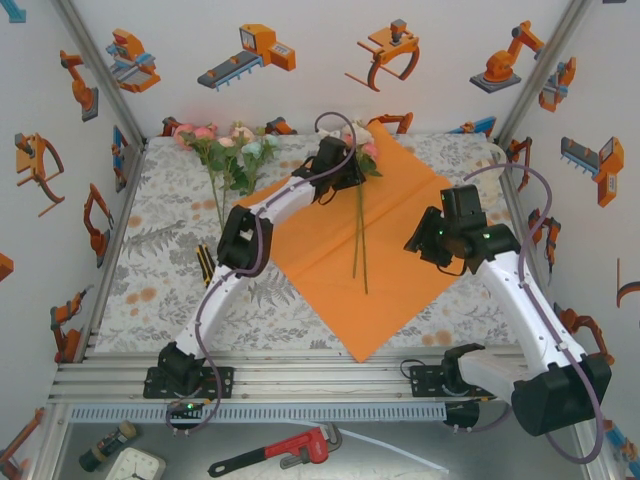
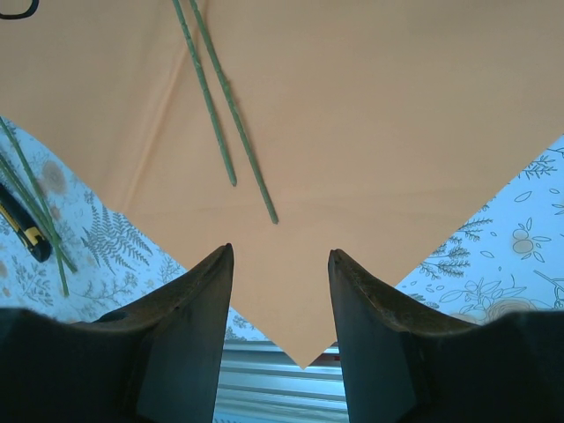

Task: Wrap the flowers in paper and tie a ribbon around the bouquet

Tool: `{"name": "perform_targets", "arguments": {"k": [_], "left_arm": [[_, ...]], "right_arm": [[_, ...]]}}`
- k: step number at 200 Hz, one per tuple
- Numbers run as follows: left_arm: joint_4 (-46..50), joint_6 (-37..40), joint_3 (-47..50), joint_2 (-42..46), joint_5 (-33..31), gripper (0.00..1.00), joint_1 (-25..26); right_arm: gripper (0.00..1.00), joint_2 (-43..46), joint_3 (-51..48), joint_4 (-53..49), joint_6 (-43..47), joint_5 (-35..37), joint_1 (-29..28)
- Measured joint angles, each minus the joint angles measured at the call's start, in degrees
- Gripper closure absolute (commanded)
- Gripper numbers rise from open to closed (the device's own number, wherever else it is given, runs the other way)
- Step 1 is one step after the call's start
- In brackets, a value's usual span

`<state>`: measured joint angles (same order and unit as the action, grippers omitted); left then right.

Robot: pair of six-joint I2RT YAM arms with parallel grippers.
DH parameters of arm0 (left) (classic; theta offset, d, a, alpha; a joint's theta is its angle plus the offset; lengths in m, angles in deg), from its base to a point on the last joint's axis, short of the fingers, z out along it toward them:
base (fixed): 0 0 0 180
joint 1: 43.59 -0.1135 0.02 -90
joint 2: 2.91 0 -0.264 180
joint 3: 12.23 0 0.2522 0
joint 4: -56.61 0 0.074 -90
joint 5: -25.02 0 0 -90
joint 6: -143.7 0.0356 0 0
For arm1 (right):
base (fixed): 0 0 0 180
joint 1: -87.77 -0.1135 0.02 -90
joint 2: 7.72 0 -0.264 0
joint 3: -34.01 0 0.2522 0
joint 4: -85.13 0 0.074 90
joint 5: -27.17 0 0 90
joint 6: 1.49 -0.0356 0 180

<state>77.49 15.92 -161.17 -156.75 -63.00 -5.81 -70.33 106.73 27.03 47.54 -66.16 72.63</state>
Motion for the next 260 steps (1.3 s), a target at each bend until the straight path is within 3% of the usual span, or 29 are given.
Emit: {"name": "perform_targets", "arguments": {"k": [34,74,107,129,157,185,260], "left_arm": [[0.6,3.5,6.7,8.6,-1.5,0.47,-0.1],[-1.0,7.2,21.7,27.0,-3.3,0.49,-2.3],[-0.5,12.2,35.1,42.4,-7.3,0.5,-10.2],[2.4,15.7,40.8,47.4,-10.7,0.51,-17.2],[7.8,19.6,45.3,47.8,-13.4,0.51,-23.9],[12.5,22.3,48.0,45.5,-12.7,0.52,-27.4],[16.7,25.8,44.7,33.3,-8.3,0.54,-29.2]], "right_arm": [[0.53,1.4,-0.1,0.0,-0.1,0.0,0.0],[0.53,1.9,-0.8,0.3,-0.2,0.0,0.0],[0.53,0.2,-0.9,2.0,-0.2,-0.3,0.0],[0.53,-1.4,-0.9,3.2,-0.2,-0.8,0.0],[0.54,-3.6,-0.9,4.3,-0.3,-1.7,0.0],[0.54,-4.5,-1.1,5.3,-0.9,-2.5,0.0],[0.54,-4.5,-2.8,6.1,-2.1,-3.3,0.0]]}}
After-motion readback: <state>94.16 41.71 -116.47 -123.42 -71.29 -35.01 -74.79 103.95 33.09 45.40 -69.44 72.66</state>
